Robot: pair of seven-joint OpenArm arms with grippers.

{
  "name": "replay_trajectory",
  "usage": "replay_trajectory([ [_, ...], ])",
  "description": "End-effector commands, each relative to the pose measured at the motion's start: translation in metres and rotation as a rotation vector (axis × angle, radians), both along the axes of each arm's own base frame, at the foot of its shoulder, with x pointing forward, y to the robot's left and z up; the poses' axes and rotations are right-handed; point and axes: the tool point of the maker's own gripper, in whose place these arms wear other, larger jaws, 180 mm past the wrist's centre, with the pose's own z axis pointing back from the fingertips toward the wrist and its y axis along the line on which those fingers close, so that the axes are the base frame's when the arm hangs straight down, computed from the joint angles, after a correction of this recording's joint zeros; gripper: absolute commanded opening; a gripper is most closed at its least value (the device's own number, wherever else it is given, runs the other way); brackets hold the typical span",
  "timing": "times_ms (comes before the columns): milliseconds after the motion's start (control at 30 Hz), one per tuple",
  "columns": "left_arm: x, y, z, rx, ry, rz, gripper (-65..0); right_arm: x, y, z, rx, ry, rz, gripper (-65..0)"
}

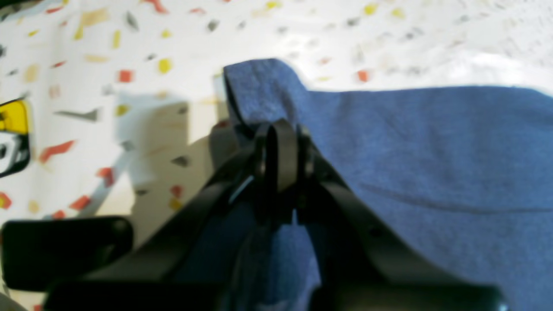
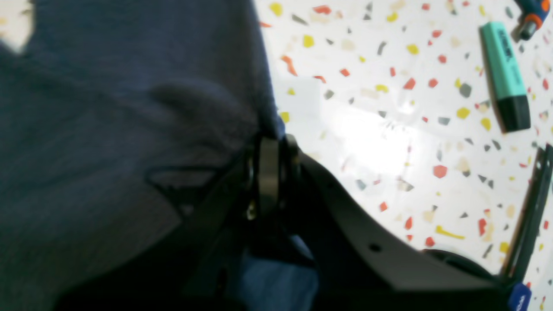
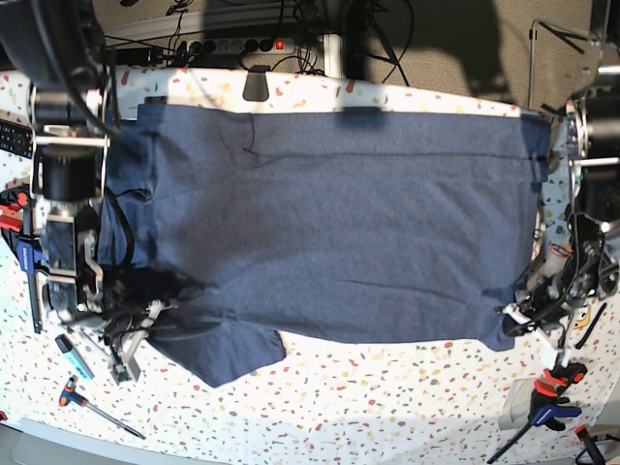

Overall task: Fold the T-shirt properly
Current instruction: 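Lift both held corners and fold them over onto the shirt's other edge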

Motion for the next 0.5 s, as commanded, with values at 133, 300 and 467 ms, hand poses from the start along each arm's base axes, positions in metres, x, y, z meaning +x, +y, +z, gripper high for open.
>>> replay_trajectory([
  [133,-0.007,0.017,0.032,-0.021,-0.134,0.009,-65.0,-0.014,-0.002,0.043,-0.007,-0.129,0.035,-65.0],
  [300,-0.035,0.015,0.043,-0.032,-0.181,-0.034,-65.0,-0.042,-0.017,0.055,0.049,-0.170,-0.023,-65.0],
  [467,-0.058,0.004,0.042,-0.001,-0.163,-0.100,-65.0,-0.075,-0.036,0.057,0.060,-0.200,-0.076,-65.0],
])
